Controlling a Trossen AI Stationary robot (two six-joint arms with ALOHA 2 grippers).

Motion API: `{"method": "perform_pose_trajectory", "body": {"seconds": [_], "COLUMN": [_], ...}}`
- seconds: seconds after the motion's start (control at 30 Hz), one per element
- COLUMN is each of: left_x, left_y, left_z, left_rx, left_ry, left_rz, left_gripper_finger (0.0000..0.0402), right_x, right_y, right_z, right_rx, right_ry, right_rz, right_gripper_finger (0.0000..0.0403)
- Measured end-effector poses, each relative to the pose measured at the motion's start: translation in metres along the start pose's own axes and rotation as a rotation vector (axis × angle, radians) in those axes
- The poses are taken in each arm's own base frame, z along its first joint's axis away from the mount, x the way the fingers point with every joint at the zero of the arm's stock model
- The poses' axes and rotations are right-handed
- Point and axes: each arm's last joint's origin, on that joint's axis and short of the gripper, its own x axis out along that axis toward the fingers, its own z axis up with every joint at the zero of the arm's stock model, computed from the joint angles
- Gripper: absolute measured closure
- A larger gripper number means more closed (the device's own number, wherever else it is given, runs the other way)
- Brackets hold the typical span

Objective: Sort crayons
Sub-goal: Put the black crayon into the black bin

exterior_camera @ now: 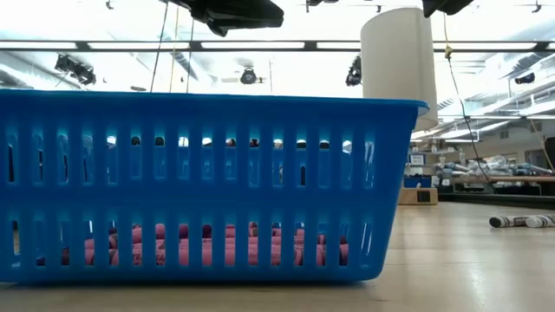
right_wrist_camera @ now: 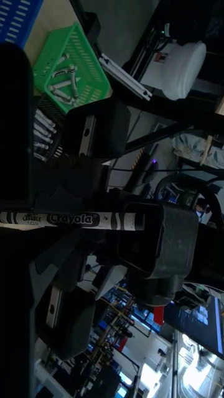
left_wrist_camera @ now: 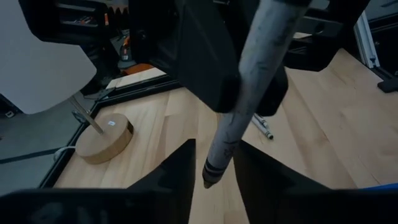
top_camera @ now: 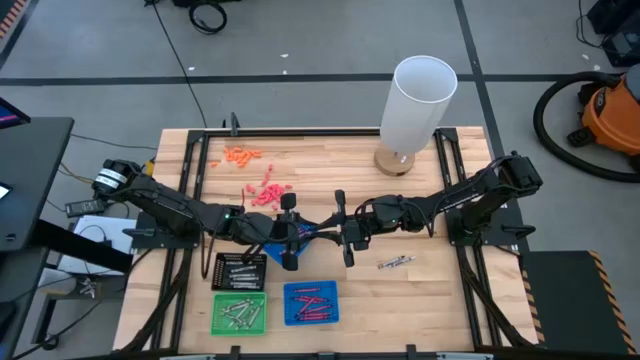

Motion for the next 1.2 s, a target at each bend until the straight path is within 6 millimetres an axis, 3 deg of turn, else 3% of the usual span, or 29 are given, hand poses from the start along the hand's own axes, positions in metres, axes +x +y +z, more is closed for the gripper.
{"method": "perform_pose_trajectory", "body": {"seconds": [0.5,0.8,1.2], "left_x": [0.000,-0.001,-0.027], "left_y": [0.000,-0.001,-0.005], "left_z": [0.000,0.000,0.002], "left_rx": [0.003,0.004,0.023], "left_ry": [0.001,0.000,0.083], "left_rz": [0.000,-0.003,-0.049], "left_gripper_finger": [0.0377,0.0372,0.0371], "right_x": [0.000,0.000,0.000], "right_y": [0.000,0.001,0.001], "right_z": [0.000,-0.002,-0.006], "right_rx": [0.036,0.056,0.053], "right_ry": [0.003,0.027,0.077], "right_rz": [-0.003,-0.007,-0.035], "right_gripper_finger": [0.0347,0.0319,0.0281]}}
